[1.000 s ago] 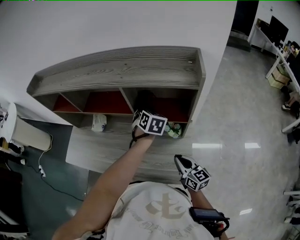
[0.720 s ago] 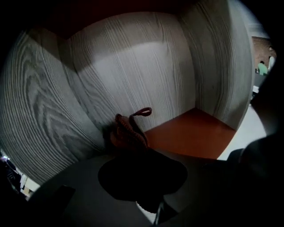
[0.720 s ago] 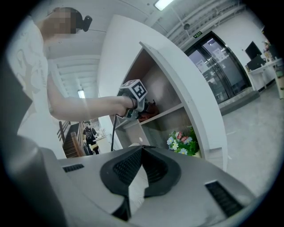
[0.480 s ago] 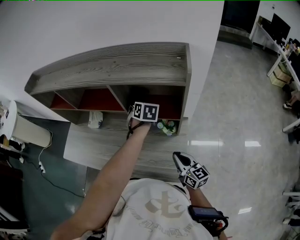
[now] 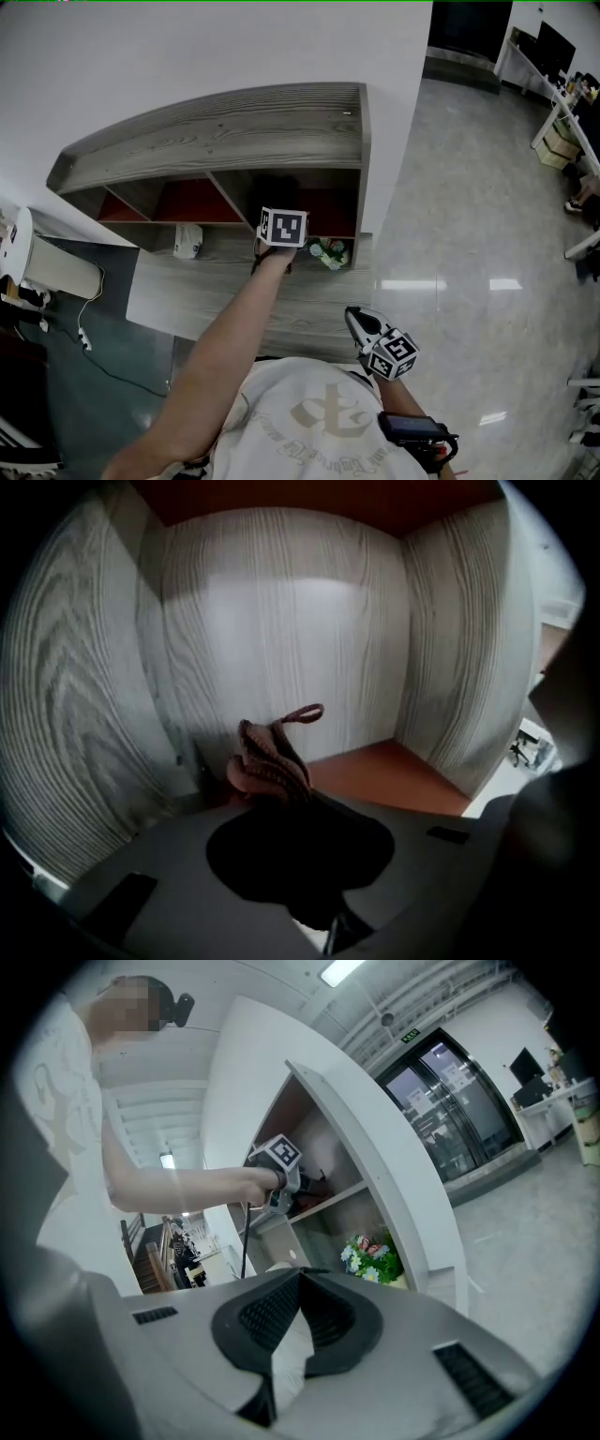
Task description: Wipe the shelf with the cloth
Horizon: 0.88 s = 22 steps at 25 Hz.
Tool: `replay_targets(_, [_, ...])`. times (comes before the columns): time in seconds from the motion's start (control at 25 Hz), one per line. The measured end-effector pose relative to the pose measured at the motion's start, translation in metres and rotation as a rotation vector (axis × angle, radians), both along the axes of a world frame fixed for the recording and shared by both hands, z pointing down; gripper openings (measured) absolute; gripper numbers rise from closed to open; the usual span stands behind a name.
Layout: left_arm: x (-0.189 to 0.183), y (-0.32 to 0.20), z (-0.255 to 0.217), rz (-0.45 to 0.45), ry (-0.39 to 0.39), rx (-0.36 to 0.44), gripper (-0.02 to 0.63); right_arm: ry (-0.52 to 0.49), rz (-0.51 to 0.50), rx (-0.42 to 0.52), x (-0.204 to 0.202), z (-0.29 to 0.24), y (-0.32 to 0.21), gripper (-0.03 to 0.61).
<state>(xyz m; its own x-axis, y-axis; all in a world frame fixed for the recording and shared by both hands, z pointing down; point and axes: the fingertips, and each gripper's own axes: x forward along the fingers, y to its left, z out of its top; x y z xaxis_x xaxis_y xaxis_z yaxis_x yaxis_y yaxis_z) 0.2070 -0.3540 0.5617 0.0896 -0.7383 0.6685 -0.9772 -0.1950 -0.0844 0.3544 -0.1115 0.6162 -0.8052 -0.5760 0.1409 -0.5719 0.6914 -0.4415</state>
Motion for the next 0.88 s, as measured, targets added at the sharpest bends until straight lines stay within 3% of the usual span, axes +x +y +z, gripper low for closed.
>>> replay_targets(0.64, [0.089, 0.001, -0.008, 0.220, 0.135, -0.080, 0.061, 0.007, 0.045, -0.012, 0.022, 0.004, 0.007, 0.005])
replay_targets(0.88, [0.113, 0.004, -0.007, 0.301, 0.149, -0.103, 0.061, 0.012, 0.061, -0.017, 0.027, 0.005, 0.007, 0.005])
